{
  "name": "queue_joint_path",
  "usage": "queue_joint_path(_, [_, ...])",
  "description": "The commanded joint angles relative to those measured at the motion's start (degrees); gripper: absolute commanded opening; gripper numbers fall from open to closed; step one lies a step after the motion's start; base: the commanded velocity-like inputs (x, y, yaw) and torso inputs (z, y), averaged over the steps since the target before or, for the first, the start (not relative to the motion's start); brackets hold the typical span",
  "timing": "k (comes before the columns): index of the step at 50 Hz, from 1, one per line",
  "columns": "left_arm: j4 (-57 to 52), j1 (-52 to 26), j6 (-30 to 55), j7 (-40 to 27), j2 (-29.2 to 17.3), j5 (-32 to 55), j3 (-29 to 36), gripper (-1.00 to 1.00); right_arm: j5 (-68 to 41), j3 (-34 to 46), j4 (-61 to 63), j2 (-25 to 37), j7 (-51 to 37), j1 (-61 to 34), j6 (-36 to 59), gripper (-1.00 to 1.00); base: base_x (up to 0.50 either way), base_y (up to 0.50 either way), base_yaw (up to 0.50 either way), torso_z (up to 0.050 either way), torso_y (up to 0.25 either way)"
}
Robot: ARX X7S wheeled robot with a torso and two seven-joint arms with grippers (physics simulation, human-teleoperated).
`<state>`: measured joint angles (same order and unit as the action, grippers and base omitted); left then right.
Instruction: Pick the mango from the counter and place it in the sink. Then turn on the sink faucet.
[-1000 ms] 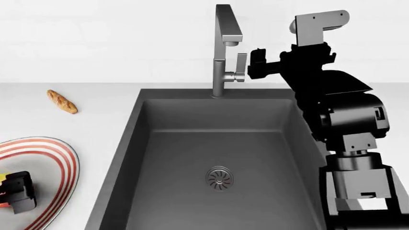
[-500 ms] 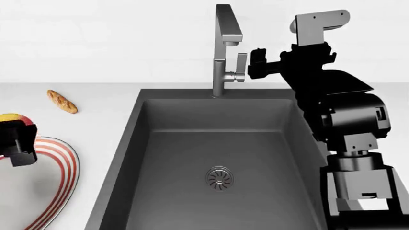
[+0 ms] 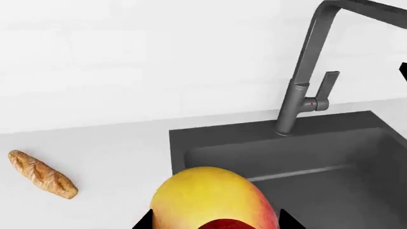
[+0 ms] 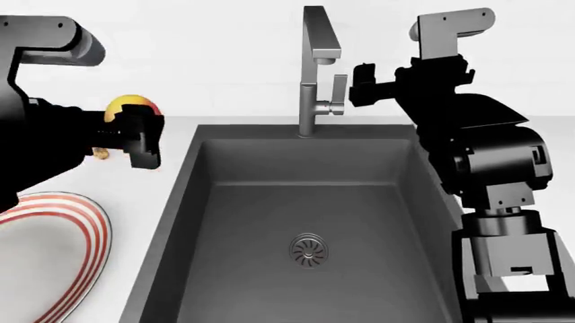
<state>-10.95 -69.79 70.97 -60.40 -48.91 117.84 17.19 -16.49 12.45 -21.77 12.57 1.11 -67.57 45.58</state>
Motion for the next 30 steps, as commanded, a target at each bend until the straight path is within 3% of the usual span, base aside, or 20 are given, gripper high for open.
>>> queue_joint_path(1, [4.0, -6.4, -1.2, -0.3, 10.3, -1.1, 7.6, -1.0, -0.1, 0.1, -0.6, -0.2, -0.1, -0.7, -0.4, 1.0, 0.0, 0.0, 0.0, 0.0, 0.0])
queue_joint_path(7, [5.4, -6.1, -2.1, 0.3, 14.0, -1.3, 9.4, -1.0, -0.2, 0.2, -1.3, -0.2, -0.1, -1.0, -0.8, 1.0, 0.0, 0.0, 0.0, 0.0, 0.002])
queue_joint_path(18, [9.9, -4.6, -2.4, 4.7, 21.6, -9.0, 13.9, -1.0, -0.5, 0.2, -0.9, 0.0, -0.3, -1.1, -0.6, 1.0, 0.0, 0.0, 0.0, 0.0, 0.0])
queue_joint_path(30, [10.2, -1.7, -3.0, 5.5, 26.2, -11.7, 17.6, -1.0, -0.5, 0.6, -1.4, 0.1, -0.3, -1.2, -0.8, 1.0, 0.0, 0.0, 0.0, 0.0, 0.001])
